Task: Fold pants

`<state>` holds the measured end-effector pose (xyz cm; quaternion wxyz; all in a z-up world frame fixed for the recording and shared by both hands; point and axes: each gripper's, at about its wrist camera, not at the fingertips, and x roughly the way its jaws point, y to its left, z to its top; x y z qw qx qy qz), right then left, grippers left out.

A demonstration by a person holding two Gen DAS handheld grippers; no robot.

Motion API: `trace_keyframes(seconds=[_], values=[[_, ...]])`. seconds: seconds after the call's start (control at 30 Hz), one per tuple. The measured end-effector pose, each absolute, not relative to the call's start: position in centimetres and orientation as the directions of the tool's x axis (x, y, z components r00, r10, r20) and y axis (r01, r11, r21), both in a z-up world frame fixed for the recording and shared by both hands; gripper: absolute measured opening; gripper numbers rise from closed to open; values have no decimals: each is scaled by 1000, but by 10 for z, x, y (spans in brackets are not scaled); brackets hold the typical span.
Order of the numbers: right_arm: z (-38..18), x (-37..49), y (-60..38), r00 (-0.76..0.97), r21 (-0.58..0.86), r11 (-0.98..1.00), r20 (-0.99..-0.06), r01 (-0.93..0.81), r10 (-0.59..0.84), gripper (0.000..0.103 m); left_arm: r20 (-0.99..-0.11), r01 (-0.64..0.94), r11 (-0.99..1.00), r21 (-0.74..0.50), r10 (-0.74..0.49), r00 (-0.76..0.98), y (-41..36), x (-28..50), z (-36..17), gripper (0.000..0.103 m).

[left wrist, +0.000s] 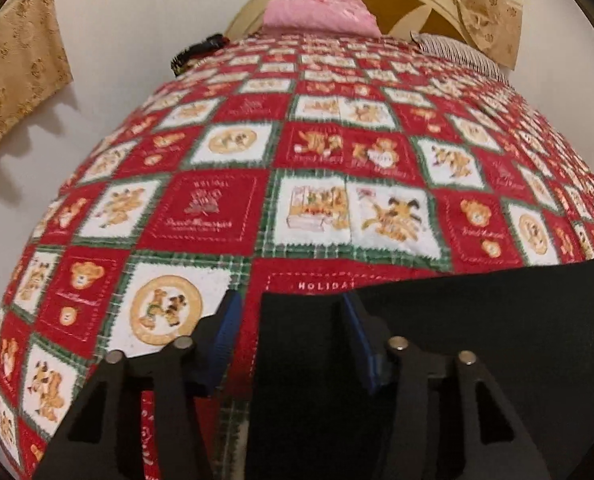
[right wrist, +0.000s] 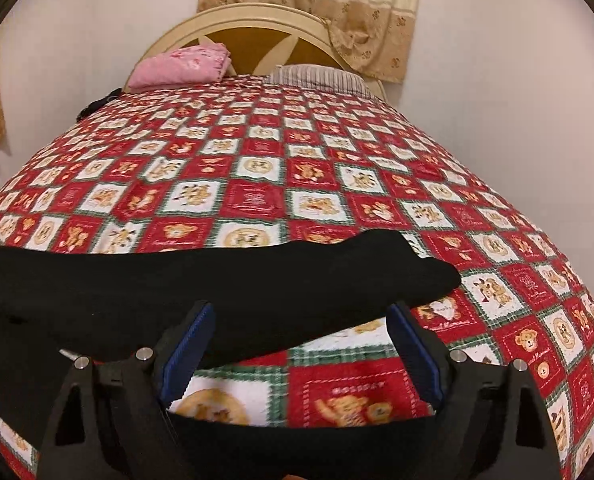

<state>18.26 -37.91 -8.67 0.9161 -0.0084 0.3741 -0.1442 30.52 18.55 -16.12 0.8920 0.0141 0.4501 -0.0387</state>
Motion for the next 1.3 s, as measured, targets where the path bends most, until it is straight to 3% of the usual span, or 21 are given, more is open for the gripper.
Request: trace_keyframes(seconds=[0.07, 0.33, 0.6, 0.73, 0.87, 1.0, 1.13, 1.3], values=[[-86, 186, -386, 673, -123, 955, -685, 270, -279, 88, -813, 100, 995, -22, -75, 577, 186, 308, -168, 43], [-78, 205, -408, 661, -174, 944, -678, 281, -322, 86, -807, 110, 992, -62, -114, 579, 193, 318, -171, 43], [-69, 229, -466, 615, -173, 916, -694, 362, -374, 82, -807, 148, 987, -55, -132, 576, 192, 319, -167, 18], [-75, 251, -500, 580, -150, 908, -727, 390, -369, 83, -810, 146, 988, -44, -121, 574, 188, 320, -166, 17], [-87, 273, -527, 560, -46, 924, -784, 379, -269, 83, -816, 153, 988, -25, -109, 567, 186, 321, -166, 17], [-104, 296, -534, 507, -84, 933, -821, 351, -264, 83, -824, 152, 988, -11, -95, 559, 184, 324, -166, 20], [-120, 309, -546, 464, -59, 940, -858, 336, -220, 83, -829, 148, 989, 26, -62, 555, 181, 326, -166, 25], [-148, 317, -555, 394, 17, 947, -912, 320, -117, 83, -839, 169, 985, 31, -66, 541, 179, 328, -169, 24]])
